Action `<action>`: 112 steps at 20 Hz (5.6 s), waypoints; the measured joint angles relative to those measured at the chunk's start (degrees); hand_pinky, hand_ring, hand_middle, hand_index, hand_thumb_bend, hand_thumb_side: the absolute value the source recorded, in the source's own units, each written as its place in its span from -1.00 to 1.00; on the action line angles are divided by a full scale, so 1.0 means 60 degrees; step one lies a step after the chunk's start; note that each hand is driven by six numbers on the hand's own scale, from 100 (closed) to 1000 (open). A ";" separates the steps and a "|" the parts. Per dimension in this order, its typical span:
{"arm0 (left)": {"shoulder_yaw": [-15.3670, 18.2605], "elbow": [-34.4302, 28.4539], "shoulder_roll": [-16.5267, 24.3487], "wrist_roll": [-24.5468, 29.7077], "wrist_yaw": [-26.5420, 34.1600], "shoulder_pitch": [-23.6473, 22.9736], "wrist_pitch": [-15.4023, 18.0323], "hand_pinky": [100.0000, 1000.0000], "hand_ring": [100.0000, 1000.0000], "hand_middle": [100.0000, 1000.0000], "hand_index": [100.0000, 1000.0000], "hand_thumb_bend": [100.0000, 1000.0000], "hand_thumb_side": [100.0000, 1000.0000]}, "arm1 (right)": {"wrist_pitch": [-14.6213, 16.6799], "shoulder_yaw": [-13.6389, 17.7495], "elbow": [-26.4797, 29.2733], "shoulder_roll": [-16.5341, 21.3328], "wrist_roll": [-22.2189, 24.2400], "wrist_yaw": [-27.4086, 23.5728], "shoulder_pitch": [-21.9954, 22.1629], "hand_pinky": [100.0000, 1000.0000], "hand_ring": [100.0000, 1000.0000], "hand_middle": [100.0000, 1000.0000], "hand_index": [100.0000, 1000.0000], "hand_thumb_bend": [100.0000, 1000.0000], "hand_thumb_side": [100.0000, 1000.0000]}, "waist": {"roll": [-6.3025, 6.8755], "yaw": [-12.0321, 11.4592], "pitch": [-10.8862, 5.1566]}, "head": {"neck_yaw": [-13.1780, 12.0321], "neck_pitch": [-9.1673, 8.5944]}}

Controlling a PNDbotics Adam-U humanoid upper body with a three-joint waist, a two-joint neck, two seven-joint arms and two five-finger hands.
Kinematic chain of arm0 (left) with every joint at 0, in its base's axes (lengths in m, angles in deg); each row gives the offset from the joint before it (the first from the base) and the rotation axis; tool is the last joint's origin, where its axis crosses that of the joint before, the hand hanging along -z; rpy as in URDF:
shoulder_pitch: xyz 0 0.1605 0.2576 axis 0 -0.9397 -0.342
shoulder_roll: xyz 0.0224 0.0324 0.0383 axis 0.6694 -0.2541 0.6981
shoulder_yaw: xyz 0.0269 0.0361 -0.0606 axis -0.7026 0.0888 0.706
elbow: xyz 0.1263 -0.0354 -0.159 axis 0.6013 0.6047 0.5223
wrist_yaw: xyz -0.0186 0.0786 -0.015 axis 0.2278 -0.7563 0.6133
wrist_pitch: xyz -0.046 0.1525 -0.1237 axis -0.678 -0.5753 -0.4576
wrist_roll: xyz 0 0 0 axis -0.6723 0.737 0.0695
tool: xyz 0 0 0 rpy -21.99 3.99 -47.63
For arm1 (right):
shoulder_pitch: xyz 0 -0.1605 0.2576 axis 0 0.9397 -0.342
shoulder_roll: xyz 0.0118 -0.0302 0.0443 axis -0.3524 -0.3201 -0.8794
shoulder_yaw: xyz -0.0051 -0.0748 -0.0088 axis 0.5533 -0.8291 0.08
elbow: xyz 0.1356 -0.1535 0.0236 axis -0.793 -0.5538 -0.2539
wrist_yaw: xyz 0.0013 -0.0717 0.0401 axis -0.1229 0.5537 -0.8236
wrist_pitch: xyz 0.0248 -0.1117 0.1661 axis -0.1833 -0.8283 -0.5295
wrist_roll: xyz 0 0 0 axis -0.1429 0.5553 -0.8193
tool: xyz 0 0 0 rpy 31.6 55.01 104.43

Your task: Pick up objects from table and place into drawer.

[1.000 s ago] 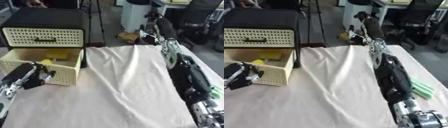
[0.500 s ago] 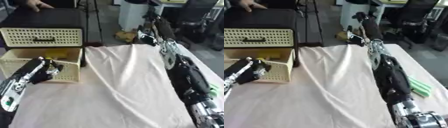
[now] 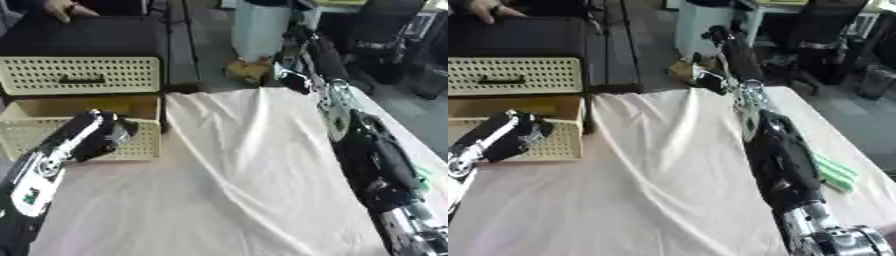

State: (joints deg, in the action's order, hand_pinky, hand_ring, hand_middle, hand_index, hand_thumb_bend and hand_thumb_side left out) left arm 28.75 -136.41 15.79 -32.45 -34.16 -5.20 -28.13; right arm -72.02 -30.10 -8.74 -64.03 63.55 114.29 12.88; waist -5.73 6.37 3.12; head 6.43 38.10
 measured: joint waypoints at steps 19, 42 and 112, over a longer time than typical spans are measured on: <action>-0.1148 -0.5050 0.1416 0.1860 -0.0601 -0.2102 -0.0528 -0.18 0.06 0.27 0.50 -0.30 1.00 | 0.0026 0.0113 0.0066 -0.0076 0.0076 0.0043 0.0005 0.60 0.78 0.68 0.64 -1.00 -0.31 | 0.0175 -0.0024 0.0126 | 0.0146 -0.0088; 0.0074 0.0858 0.0371 0.0194 -0.2347 -0.0471 -0.1141 -0.07 0.11 0.27 0.48 -0.37 1.00 | 0.0091 0.0139 0.0116 -0.0181 0.0092 0.0017 0.0110 0.61 0.79 0.68 0.65 -1.00 -0.31 | 0.0025 0.0175 0.0075 | 0.0177 -0.0082; 0.0372 0.1272 -0.0536 -0.0490 0.0046 0.0823 -0.1618 -0.28 0.15 0.52 0.65 -0.41 1.00 | 0.0372 0.0056 0.0228 -0.0912 0.0230 0.0012 0.0161 0.61 0.80 0.68 0.64 -1.00 -0.32 | -0.0073 0.1153 0.0408 | -0.0120 -0.0338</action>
State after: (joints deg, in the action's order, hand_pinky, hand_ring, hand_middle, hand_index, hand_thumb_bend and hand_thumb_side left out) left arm 30.98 -128.78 12.57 -35.39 -33.88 -0.27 -37.84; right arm -69.78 -29.77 -7.37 -69.50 64.93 114.36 13.85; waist -6.17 13.29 5.57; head 5.71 36.07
